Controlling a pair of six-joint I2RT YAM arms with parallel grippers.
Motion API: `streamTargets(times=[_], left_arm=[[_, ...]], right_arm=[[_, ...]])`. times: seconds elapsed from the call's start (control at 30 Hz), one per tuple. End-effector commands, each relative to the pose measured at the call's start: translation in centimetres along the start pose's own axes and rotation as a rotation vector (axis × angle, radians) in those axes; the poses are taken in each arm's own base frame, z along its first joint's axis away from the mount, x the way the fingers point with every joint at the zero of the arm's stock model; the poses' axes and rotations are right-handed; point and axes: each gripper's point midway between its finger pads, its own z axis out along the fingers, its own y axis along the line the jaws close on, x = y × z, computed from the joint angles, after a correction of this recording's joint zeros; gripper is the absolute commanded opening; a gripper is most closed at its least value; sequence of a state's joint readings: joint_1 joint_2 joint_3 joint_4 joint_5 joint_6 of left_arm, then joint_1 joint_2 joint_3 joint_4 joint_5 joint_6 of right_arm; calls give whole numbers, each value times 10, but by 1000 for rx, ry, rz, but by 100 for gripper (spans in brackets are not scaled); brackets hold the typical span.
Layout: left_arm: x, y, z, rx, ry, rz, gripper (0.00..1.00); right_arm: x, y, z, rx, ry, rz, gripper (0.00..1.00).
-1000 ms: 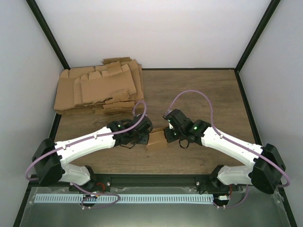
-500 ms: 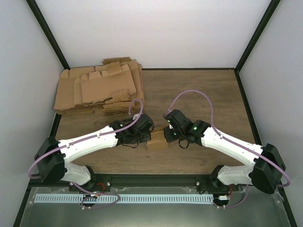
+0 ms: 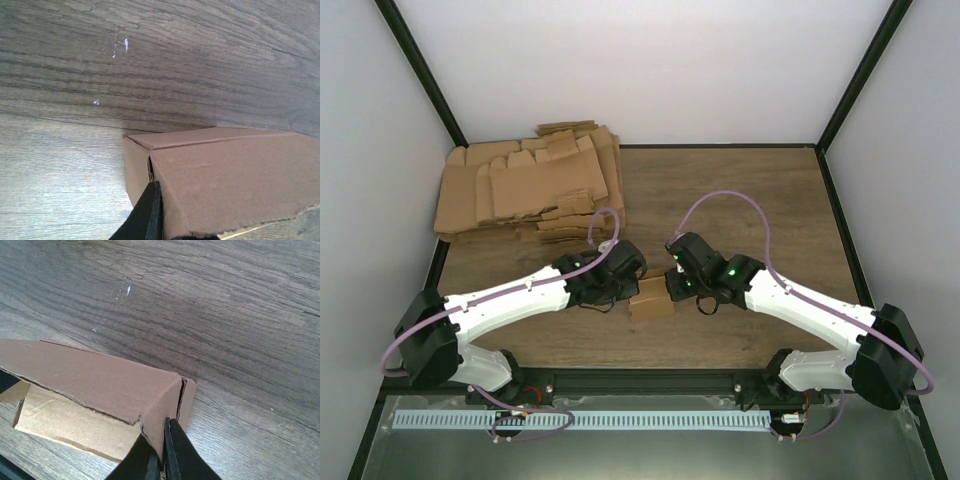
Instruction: Fold the paper box
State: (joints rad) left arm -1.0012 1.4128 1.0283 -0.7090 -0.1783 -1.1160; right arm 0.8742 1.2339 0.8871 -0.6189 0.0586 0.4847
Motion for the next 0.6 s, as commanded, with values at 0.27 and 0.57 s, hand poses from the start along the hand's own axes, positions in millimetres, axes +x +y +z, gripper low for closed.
streamTargets(times=[0.27, 0.57], left_arm=[[30, 15, 20, -22, 54, -28, 4], [33, 27, 21, -156, 35, 63, 4]], right_arm=[[20, 3, 5, -8, 46, 2, 1], [26, -8, 4, 56, 62, -14, 1]])
